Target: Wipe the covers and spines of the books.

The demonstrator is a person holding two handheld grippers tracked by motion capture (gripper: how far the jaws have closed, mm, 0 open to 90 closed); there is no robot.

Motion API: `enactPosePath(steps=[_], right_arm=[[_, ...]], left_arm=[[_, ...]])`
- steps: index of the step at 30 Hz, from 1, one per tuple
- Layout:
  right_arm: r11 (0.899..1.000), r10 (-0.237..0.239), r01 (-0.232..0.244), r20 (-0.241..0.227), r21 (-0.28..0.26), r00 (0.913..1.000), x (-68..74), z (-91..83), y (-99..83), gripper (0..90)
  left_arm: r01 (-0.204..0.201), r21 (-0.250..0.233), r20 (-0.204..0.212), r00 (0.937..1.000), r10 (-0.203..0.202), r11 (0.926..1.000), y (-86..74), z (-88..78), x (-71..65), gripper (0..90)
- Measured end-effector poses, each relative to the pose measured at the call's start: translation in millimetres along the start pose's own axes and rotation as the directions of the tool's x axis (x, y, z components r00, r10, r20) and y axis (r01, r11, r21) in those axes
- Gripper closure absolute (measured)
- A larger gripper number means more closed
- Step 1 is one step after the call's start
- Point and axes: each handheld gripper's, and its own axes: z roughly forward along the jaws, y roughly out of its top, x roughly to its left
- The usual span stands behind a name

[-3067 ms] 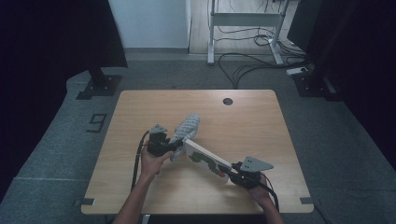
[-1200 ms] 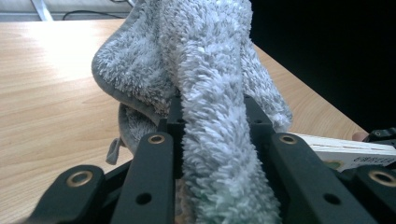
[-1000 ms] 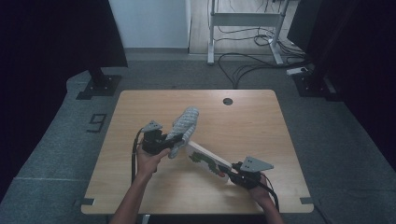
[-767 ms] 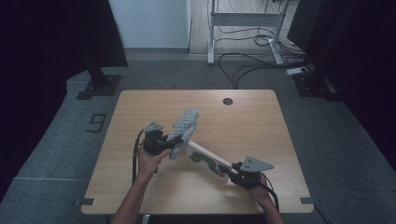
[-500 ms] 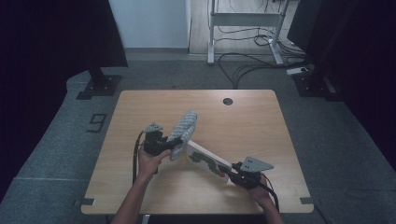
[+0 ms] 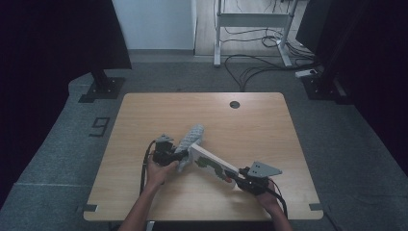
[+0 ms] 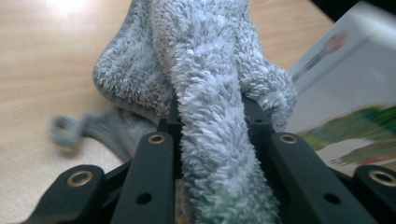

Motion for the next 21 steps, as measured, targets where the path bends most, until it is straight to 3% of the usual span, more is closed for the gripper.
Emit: enactPosePath(steps=[2,3,8,16,21], right_arm=[[1.000,0.001,-0.001,-0.001,0.000,1.0000,-0.1,0.0,-0.1,78.2],[1.000,0.002,-0.002,-0.001,-0.001,1.0000,-0.1,0.0,-0.2,78.2],[1.000,0.001,-0.001,0.000,-0.002,1.0000,0.1,0.1,-0.4,78.2],[1.000,0.002,-0.002,-0.001,-0.004,1.0000,-0.2,0.1,-0.7,78.2],[1.000,0.002,-0.002,-0.001,-0.005,1.0000,-0.4,0.2,-0.9,78.2]], left_arm=[[0.002,0.020,-0.010,1.0000,-0.002,0.9998,-4.3,6.2,1.5,71.9],[-0.005,0.052,-0.019,0.9998,0.006,0.9986,-7.6,12.6,3.6,72.0],[0.004,0.054,-0.013,0.9999,-0.003,0.9985,-8.7,13.5,6.8,71.8],[-0.006,-0.027,-0.010,0.9999,0.006,0.9996,0.6,-8.0,2.8,71.6],[-0.026,-0.114,0.001,0.9996,0.026,0.9932,16.4,-29.5,-3.4,71.6]])
